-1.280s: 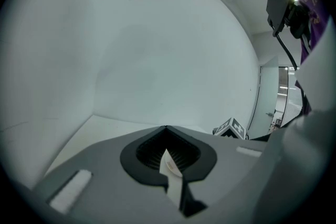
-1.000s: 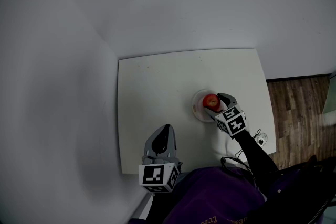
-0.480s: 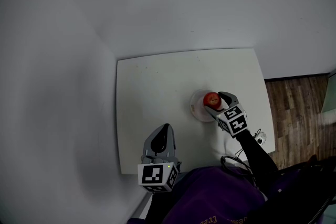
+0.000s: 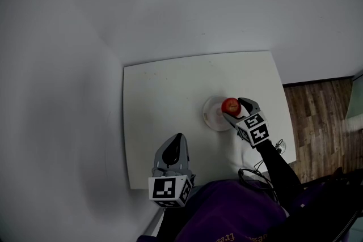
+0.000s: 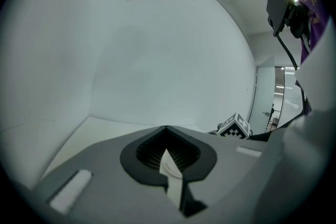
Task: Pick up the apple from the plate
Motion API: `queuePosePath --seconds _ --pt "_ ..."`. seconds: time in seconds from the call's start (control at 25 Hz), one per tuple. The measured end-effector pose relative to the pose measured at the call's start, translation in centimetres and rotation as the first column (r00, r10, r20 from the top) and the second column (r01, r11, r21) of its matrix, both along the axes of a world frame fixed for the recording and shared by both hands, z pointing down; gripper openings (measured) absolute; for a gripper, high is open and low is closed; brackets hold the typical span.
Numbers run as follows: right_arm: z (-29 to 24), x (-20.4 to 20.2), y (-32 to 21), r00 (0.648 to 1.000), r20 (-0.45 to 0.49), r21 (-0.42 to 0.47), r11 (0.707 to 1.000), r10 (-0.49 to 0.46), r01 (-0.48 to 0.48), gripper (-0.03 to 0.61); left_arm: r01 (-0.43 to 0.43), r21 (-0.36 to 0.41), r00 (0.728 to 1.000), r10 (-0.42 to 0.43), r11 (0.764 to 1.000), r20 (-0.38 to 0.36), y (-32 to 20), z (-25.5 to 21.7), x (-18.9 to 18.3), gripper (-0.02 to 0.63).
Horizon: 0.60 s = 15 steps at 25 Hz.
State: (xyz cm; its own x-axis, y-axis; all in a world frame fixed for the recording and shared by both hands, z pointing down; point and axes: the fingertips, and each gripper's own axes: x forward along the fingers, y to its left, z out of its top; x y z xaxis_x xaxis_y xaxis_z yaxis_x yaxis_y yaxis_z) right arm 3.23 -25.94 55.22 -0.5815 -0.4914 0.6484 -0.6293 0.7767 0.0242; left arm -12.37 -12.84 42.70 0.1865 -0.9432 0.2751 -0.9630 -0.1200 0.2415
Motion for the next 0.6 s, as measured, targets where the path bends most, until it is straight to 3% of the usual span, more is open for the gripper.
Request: queuePosePath --seconds 0.6 --pt "-0.3 3.3 -0.6 0.997 -0.007 0.017 0.997 0.081 -0.081 0.331 -0.052 0.006 0.999 0.052 0.999 0.003 -0.5 0.0 1.4 0.006"
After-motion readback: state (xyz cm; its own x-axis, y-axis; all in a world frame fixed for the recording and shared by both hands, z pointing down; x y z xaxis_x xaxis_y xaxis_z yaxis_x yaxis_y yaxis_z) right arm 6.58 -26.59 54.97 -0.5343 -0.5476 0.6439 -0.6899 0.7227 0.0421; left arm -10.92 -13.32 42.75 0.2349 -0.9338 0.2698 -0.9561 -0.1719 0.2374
